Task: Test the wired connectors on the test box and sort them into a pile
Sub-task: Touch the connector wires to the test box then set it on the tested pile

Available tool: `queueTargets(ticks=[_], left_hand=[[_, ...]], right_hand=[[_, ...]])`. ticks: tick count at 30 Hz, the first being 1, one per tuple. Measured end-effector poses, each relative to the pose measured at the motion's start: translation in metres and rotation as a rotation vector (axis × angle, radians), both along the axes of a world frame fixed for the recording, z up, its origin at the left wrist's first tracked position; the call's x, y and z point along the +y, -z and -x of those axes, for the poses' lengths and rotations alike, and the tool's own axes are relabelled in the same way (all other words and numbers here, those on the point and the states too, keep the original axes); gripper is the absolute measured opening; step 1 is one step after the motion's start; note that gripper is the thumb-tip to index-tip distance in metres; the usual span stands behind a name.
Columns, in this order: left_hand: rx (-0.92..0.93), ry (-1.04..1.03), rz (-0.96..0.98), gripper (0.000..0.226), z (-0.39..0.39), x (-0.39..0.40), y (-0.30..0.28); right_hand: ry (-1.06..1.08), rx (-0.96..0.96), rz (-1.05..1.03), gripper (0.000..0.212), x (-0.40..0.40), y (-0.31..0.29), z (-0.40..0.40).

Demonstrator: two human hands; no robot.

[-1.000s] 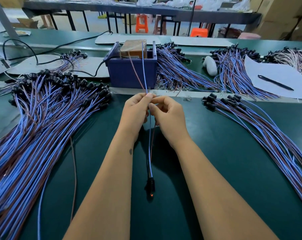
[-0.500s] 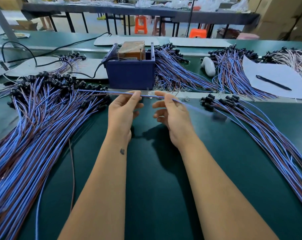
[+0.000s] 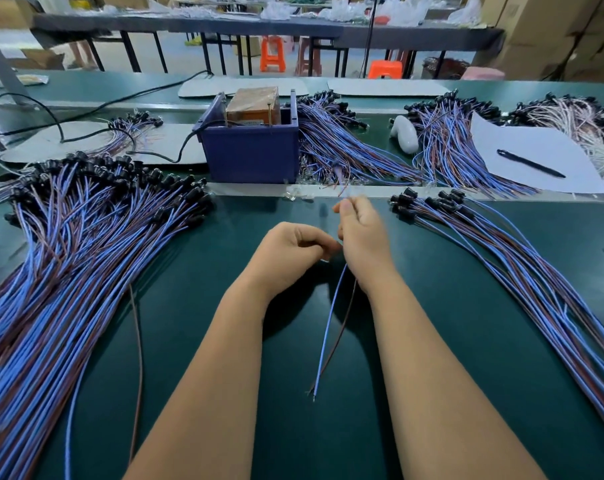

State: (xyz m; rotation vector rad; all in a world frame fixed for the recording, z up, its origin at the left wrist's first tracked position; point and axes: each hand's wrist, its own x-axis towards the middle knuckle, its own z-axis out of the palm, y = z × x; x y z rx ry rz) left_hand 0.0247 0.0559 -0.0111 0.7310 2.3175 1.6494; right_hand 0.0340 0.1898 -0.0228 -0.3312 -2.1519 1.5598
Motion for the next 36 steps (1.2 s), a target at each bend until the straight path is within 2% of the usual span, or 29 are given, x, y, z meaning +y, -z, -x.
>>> queueTargets(ticks=[3, 9, 16, 19, 22, 24, 27, 30, 33, 35, 36], left_hand=[[0.044, -0.06, 0.025, 0.043, 0.0, -0.001, 0.003], [0.015, -0.172, -0.043, 0.042, -0.002, -0.002, 0.005], [-0.022, -0.2, -0.077, 0.043, 0.0, -0.005, 0.008], [-0.058, -0.196, -0.107, 0.044, 0.0, -0.004, 0.009], [-0.082, -0.202, -0.13, 0.043, -0.001, -0.001, 0.009], [-0.079, -0.213, -0.12, 0.041, -0.002, 0.001, 0.009], [-0.002, -0.23, -0.034, 0.039, -0.003, 0.003, 0.01], [0.024, -0.301, -0.078, 0.041, -0.006, 0.003, 0.009], [-0.017, -0.433, -0.214, 0.034, -0.003, -0.004, 0.006], [-0.038, -0.569, -0.306, 0.03, -0.001, -0.009, 0.003], [-0.023, -0.657, -0.313, 0.029, 0.001, -0.012, 0.002]], right_hand=[[-0.02, -0.011, -0.149, 0.026, 0.0, 0.001, -0.004], [-0.002, -0.065, -0.307, 0.022, 0.01, -0.004, -0.018], [0.152, -0.171, -0.496, 0.024, 0.088, -0.021, -0.054], [0.23, -0.294, -0.655, 0.025, 0.119, -0.029, -0.065], [0.381, -0.524, -0.9, 0.021, 0.133, -0.034, -0.067], [0.478, -0.598, -0.983, 0.032, 0.127, -0.036, -0.062], [0.461, -0.496, -0.941, 0.039, 0.085, -0.036, -0.046], [0.254, -0.364, -0.878, 0.038, 0.021, -0.028, -0.026], [-0.041, -0.243, -0.495, 0.039, -0.042, -0.021, -0.009], [-0.139, -0.183, -0.253, 0.035, -0.071, -0.018, -0.003], [-0.144, -0.168, -0.203, 0.035, -0.08, -0.016, -0.003]])
